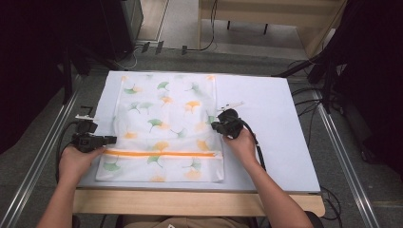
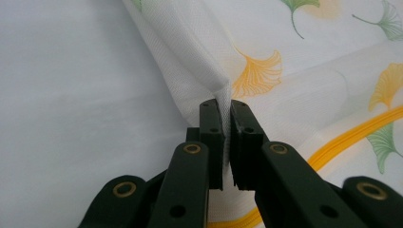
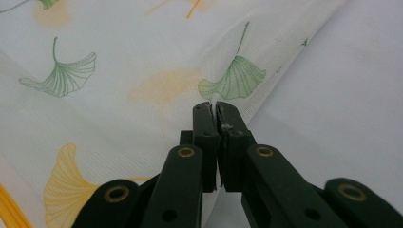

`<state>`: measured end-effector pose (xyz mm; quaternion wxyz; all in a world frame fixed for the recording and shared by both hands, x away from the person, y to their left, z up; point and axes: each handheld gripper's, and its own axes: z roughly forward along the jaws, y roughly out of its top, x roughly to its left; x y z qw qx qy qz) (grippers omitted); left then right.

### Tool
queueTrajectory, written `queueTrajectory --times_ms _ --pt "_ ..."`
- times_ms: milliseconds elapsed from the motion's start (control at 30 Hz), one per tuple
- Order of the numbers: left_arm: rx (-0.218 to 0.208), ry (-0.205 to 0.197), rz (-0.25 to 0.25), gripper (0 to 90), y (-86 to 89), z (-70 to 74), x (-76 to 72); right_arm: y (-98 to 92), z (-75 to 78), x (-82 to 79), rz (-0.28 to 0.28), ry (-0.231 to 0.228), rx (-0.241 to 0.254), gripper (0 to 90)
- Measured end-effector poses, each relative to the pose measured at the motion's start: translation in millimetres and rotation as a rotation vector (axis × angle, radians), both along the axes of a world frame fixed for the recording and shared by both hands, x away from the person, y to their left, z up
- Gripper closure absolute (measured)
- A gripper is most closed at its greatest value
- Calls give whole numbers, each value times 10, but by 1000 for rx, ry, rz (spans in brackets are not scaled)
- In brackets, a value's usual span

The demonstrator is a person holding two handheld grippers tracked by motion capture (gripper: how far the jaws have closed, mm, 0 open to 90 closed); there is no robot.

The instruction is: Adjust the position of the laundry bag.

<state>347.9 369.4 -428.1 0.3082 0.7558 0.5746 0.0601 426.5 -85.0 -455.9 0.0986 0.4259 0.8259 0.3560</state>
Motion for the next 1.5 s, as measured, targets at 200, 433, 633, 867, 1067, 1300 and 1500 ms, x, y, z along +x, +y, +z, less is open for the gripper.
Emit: queueTrajectory --times_ms 200,433,633,867,1067,1300,1500 --pt "3 -1 -41 859 -154 1 68 -180 12 -3 -38 15 16 892" --pt "-2 1 -99 858 -329 4 142 -392 16 -31 -76 19 16 890" --pt "-20 -3 -123 859 -459 16 174 -533 16 -56 -102 27 14 890" --pt "-17 -4 -166 858 -605 21 189 -673 12 -63 -135 38 17 888" --pt "-25 -6 -194 857 -701 11 194 -785 16 -72 -151 45 19 885" --pt "-24 -4 -229 854 -813 1 199 -927 23 -80 -173 51 28 883" --pt "-20 9 -241 852 -909 -37 223 -1016 33 -82 -194 51 7 900"
